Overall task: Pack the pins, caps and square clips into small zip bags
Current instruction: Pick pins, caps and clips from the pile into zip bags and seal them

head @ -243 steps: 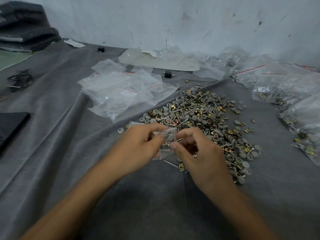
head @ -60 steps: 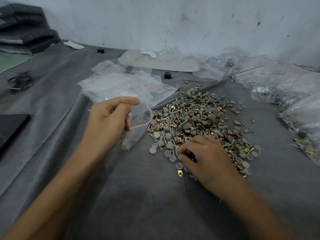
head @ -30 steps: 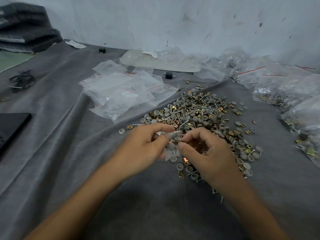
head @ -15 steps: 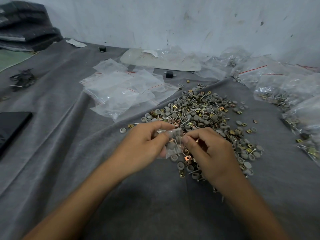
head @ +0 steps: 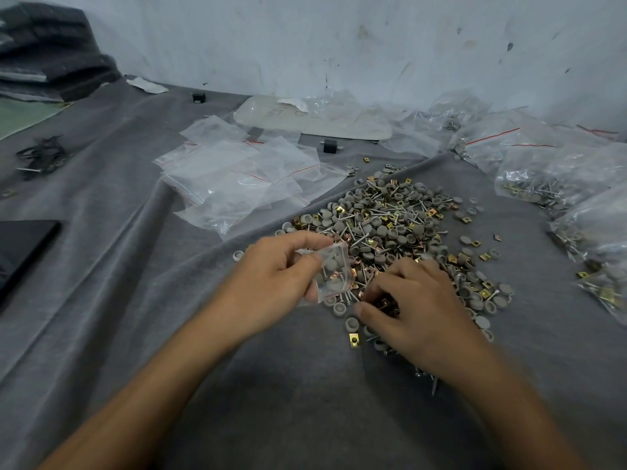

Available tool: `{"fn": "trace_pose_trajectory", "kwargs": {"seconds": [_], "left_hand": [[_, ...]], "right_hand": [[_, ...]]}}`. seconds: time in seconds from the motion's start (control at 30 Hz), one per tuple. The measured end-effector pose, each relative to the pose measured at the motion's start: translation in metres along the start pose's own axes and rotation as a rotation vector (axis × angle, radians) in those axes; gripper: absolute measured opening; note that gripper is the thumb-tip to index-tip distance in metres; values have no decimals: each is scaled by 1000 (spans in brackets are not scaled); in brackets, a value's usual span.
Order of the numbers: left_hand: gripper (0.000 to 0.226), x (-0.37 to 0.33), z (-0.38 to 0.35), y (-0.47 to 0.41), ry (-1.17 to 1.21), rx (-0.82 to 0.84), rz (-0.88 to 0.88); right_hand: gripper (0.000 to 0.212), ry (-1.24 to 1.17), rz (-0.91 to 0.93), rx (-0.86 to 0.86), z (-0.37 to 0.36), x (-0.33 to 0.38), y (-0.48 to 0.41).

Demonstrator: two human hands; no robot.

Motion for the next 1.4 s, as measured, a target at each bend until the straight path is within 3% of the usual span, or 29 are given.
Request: {"fn": "trace_pose_trajectory", "kwargs": {"seconds": [0.13, 0.33, 0.6, 0.8, 0.97, 1.2, 1.4], "left_hand": [[37, 0, 1, 0, -7, 7, 0], [38, 0, 2, 0, -14, 9, -1], [48, 2, 2, 0, 0, 30, -13], [44, 2, 1, 1, 2, 32, -21], [48, 0, 2, 2, -7, 32, -27], [35, -1, 2, 2, -34, 13, -7], [23, -3, -3, 3, -89, 14, -28]], "right_hand": [[25, 11, 14, 110, 6, -4, 1], [2, -18, 56, 79, 7, 0, 3], [24, 48, 34, 81, 3, -2, 2], [8, 45, 22, 105, 3, -2, 0], [12, -18, 39, 68, 4, -1, 2], [4, -437, -33, -152, 11, 6, 1], [17, -727, -139, -196, 2, 16, 1]]}}
Point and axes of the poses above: each hand's wrist, its own y-axis away from the middle knuckle, its own z-axis out of the back of the hand, x = y × z, the point moved 1 cm from there along -y, towards the middle knuckle, and after that the axes turned 8 degrees about -x, right-handed, at the moved point
